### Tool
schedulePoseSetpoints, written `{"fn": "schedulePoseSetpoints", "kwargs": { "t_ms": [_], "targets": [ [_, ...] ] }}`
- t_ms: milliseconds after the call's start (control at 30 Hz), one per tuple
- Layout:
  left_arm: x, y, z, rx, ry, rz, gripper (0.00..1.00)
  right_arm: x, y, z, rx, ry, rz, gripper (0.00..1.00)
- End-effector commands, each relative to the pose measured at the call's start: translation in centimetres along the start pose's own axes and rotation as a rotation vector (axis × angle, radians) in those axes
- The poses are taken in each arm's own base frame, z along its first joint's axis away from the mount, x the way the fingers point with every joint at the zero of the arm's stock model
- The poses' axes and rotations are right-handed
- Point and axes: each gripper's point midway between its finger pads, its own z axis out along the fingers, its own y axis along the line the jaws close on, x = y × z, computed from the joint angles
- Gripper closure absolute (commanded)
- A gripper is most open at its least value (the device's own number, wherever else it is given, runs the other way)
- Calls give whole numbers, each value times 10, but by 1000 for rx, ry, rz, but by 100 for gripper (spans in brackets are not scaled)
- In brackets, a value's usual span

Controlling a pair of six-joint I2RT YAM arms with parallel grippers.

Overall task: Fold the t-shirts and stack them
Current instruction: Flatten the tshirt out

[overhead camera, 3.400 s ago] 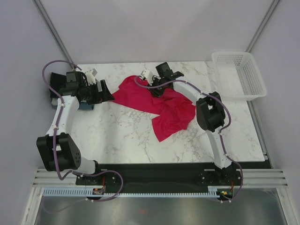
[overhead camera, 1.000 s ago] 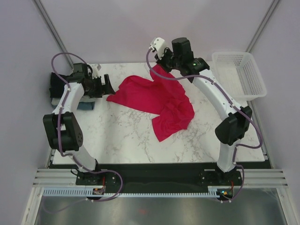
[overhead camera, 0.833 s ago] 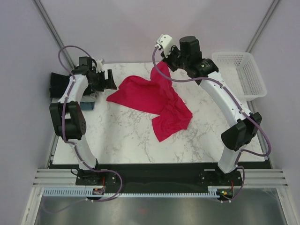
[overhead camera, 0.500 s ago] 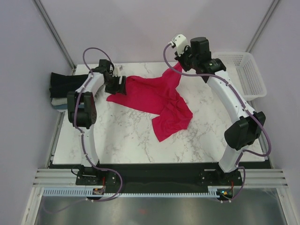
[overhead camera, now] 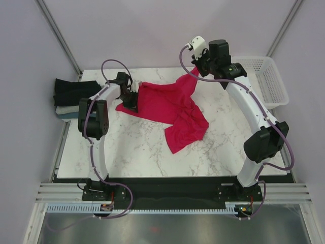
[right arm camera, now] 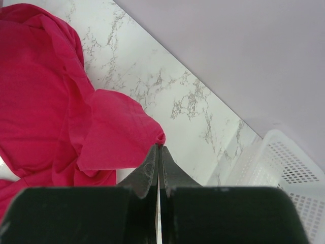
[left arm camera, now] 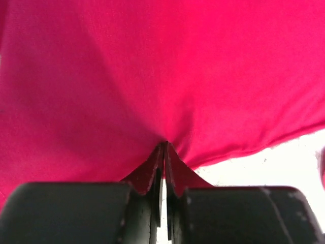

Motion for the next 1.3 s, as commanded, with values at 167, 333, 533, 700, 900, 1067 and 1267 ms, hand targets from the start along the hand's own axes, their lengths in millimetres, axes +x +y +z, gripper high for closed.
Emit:
{"fn": "schedulePoseSetpoints", "kwargs": {
  "t_ms": [167,333,533,700,900,1067,1267],
  "targets": [
    [74,-28,-8,76,142,-58,98,-26,-32,-37,93,-87,39,100],
    [107,-56,-31,111,166,-67,98,-27,-41,-47,116,-96,50,100],
    [113,-102,-80,145,63,-10,88,-17,-47,-52,131,-81,58,100],
    [32,-62,-127,-101,-173,74,41,-10,-47,-52,125,-69,71,100],
    [-10,2,-105,-197,-188,22,34,-9,-44,-50,111,-70,81,100],
    [-32,22,-76,-203,-160,25,38,-8,-44,-50,112,-67,80,100],
    [-29,34,-58,-199,-121,24,44,-6,-48,-55,133,-60,66,100]
  ]
}}
